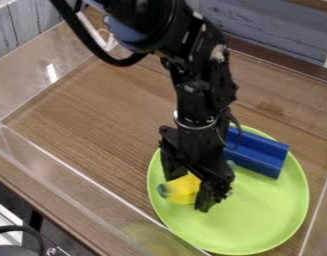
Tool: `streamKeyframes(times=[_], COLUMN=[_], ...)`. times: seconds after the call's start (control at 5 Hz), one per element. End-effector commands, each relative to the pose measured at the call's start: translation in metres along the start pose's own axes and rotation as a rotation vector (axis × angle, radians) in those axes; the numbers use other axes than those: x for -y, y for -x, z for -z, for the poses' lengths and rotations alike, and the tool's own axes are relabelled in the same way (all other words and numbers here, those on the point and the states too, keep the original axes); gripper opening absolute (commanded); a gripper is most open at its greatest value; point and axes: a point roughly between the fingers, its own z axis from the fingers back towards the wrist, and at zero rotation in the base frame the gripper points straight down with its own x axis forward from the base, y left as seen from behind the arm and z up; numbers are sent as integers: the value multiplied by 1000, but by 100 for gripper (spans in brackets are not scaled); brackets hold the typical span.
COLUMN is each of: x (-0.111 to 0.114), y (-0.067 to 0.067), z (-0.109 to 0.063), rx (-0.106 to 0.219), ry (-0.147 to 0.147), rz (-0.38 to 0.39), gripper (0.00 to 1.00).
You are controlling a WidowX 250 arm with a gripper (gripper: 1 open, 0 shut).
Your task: Remove the banana from inside the green plate and put it on the table
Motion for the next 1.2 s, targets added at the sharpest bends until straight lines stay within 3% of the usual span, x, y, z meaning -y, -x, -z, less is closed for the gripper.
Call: streamKeyframes(times=[0.0,1.0], x=[3,10], y=[-3,-2], z=[1,3], rx=[17,10], ry=[2,23], rz=[9,-26], gripper=[0,0])
